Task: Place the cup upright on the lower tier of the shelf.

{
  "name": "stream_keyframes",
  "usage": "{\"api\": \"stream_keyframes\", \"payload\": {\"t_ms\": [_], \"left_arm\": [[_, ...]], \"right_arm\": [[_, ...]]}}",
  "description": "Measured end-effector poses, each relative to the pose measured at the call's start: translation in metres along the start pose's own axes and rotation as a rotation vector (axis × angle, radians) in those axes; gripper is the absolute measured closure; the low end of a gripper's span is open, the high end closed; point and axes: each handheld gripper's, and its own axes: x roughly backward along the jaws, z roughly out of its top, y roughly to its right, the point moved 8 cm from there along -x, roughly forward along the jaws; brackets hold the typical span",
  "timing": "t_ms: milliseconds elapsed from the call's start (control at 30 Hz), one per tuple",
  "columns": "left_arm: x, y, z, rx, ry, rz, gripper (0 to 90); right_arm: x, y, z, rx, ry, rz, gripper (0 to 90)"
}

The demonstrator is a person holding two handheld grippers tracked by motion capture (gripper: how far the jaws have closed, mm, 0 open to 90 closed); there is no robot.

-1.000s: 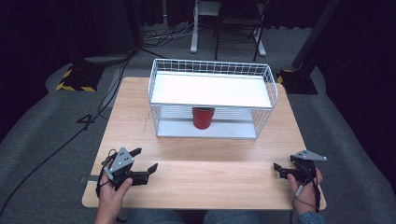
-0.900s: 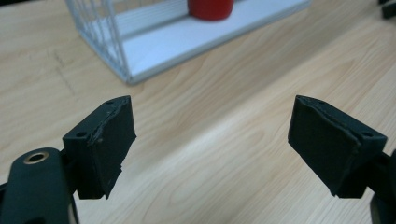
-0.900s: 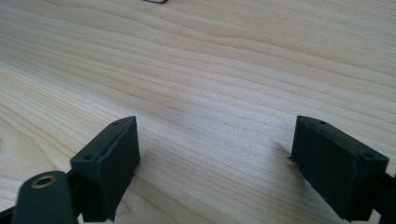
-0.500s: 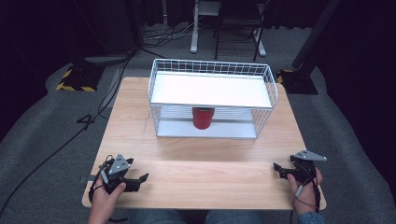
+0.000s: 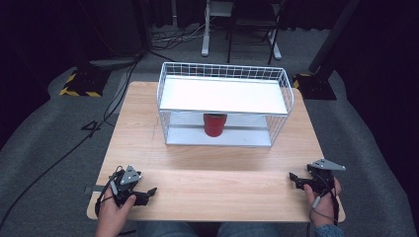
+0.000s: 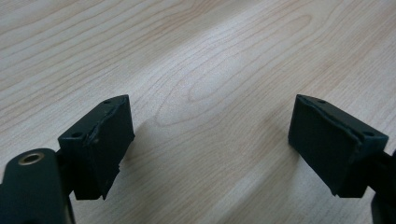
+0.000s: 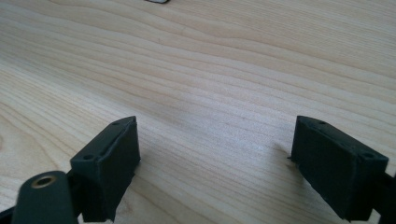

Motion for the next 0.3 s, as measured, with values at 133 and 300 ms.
{"api": "stream_keyframes", "payload": {"t_ms": [133, 300], "left_arm": [[-0.0011, 0.0012, 0.0007, 0.015, -0.002, 0.01, 12.9], [-0.0013, 0.0014, 0.0009, 0.019, -0.001, 0.012, 12.8]], "right_arm": [[0.0, -0.0001, 0.0, 0.0, -0.001, 0.003, 15.7], [-0.0002, 0.0002, -0.0001, -0.001, -0.002, 0.005, 15.7]]}}
